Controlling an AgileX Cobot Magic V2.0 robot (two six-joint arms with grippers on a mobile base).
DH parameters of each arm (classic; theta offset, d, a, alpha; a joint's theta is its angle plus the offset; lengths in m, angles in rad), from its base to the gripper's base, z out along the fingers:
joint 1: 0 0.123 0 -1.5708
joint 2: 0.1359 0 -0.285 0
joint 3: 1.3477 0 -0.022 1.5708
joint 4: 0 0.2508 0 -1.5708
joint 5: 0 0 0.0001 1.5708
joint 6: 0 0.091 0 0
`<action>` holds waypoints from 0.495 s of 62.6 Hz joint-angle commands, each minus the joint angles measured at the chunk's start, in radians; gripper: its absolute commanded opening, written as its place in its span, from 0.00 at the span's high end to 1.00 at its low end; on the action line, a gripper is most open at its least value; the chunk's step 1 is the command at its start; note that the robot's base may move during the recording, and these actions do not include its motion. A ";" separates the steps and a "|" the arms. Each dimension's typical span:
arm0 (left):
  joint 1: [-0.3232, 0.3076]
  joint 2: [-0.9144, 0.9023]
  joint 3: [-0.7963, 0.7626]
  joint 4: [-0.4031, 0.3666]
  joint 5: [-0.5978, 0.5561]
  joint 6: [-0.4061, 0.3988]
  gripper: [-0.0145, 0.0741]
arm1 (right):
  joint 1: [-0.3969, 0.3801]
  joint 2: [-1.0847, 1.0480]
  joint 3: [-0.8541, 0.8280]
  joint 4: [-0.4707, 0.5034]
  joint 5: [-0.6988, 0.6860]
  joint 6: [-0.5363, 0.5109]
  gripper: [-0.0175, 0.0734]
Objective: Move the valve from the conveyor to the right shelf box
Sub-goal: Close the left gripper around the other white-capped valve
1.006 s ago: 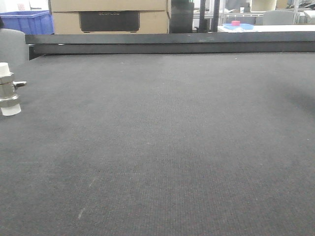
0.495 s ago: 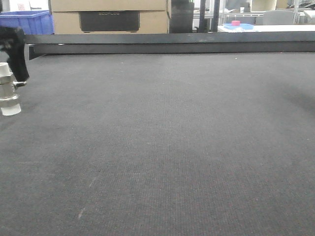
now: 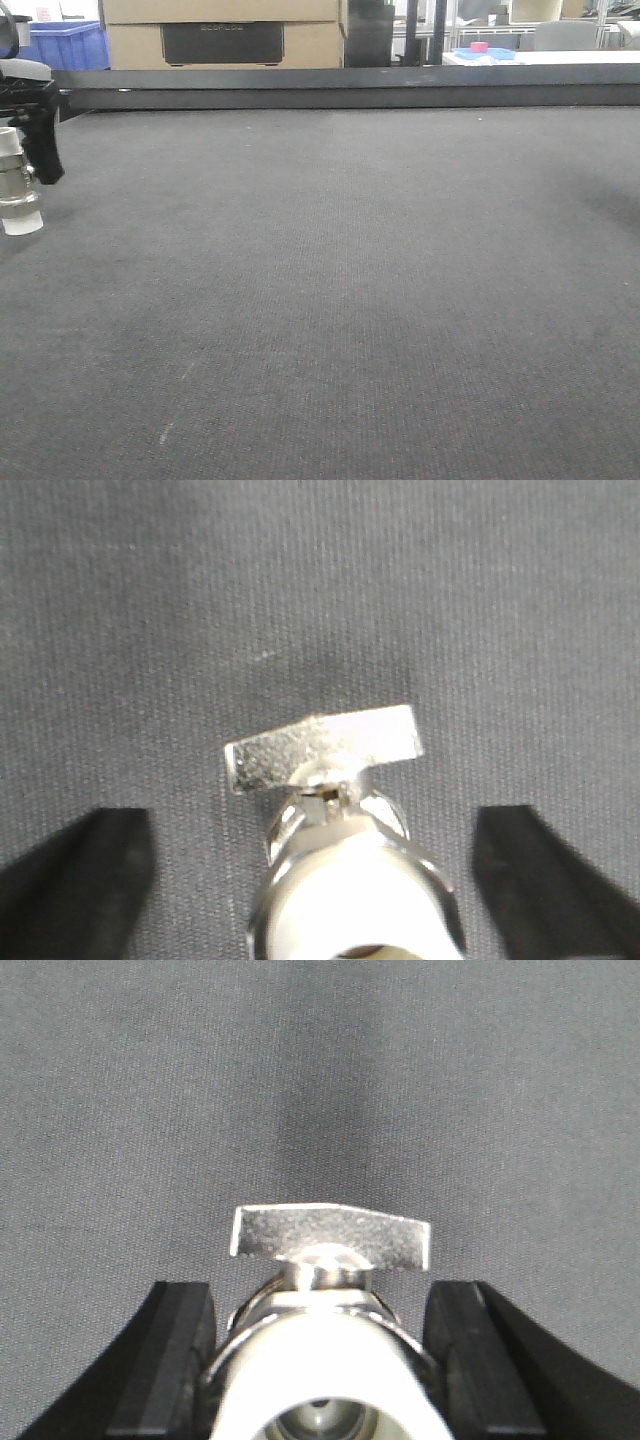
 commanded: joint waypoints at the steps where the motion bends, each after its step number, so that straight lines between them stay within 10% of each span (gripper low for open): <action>1: -0.001 -0.001 -0.010 -0.011 -0.007 -0.004 0.53 | -0.007 -0.020 -0.008 -0.005 -0.034 -0.007 0.98; 11: -0.001 -0.001 -0.010 -0.011 0.006 -0.004 0.96 | -0.007 -0.020 -0.008 -0.005 -0.034 -0.007 0.98; 31: -0.001 -0.084 -0.037 -0.022 0.115 -0.004 0.96 | -0.007 -0.048 -0.008 -0.005 -0.021 -0.007 0.98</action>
